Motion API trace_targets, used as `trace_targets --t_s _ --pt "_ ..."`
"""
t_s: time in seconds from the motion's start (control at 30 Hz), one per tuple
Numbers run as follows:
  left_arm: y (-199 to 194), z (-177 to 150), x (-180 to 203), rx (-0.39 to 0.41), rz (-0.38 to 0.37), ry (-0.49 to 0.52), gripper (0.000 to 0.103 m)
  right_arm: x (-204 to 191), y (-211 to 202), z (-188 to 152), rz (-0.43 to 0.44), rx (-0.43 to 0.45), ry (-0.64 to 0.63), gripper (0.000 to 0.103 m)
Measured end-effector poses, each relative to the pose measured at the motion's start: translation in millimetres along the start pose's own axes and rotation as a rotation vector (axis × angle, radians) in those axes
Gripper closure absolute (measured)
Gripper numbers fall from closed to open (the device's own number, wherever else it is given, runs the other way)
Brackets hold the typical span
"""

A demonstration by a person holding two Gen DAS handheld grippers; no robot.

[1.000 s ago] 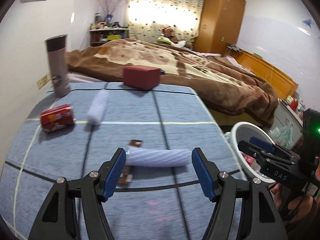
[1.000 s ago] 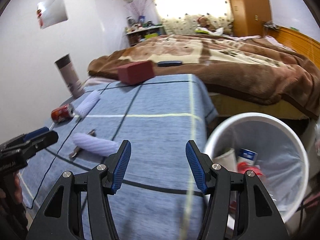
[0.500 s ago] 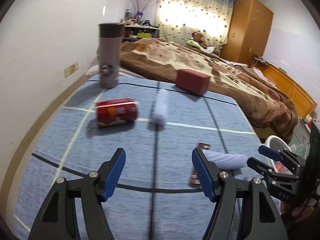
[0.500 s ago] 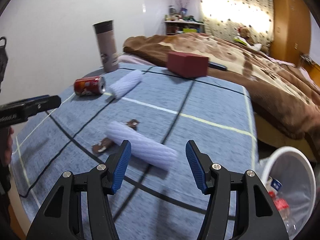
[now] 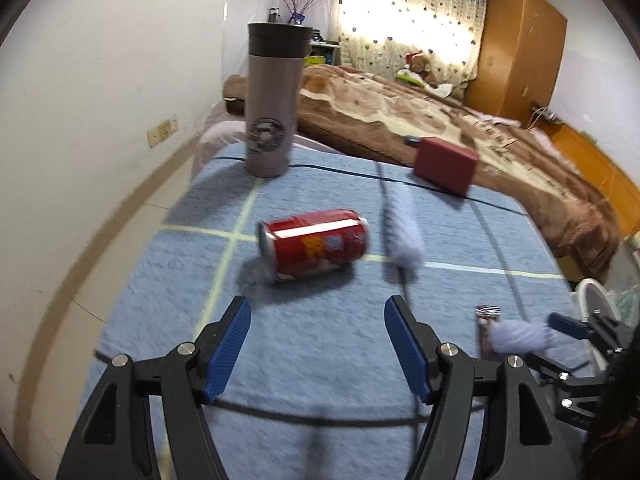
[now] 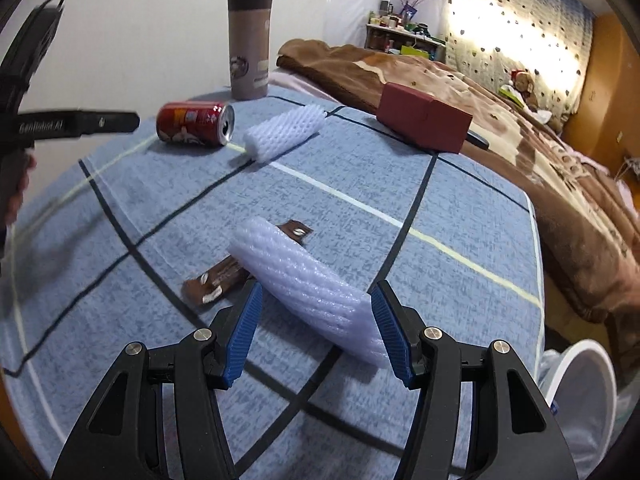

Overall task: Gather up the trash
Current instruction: 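Grasp the white foam net sleeve with the right tool while the left tool grasps the red soda can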

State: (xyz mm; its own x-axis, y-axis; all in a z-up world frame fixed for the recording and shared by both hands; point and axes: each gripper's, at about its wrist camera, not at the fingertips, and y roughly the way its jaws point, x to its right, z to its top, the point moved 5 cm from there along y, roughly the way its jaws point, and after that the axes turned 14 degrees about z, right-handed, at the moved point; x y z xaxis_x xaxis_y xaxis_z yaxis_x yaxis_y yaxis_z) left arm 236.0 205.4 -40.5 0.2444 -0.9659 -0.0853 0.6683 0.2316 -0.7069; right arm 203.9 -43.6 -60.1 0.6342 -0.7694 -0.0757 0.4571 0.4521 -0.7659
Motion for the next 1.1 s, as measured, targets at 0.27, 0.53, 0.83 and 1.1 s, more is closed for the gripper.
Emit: trace_targets --t_s 0.27,0.53,0.83,1.1 --pt "27.2 27.9 -2.1 0.026 0.01 0.119 0.029 12.9 6.2 4.9 -0.022 -0.003 0.04 0.045" --pt "44.9 43.8 8.4 0.052 -0.011 0.241 0.029 31.6 20.1 13.9 -0.062 -0.014 0.114 0.045" --pt "67.4 48.4 19.0 0.005 -0.08 0.289 0.029 44.3 26.8 16.3 -0.046 -0.01 0.209 0.051" --pt "60.4 29.9 40.0 -0.041 -0.146 0.348 0.029 42.8 29.5 16.5 -0.041 0.0 0.231 0.065"
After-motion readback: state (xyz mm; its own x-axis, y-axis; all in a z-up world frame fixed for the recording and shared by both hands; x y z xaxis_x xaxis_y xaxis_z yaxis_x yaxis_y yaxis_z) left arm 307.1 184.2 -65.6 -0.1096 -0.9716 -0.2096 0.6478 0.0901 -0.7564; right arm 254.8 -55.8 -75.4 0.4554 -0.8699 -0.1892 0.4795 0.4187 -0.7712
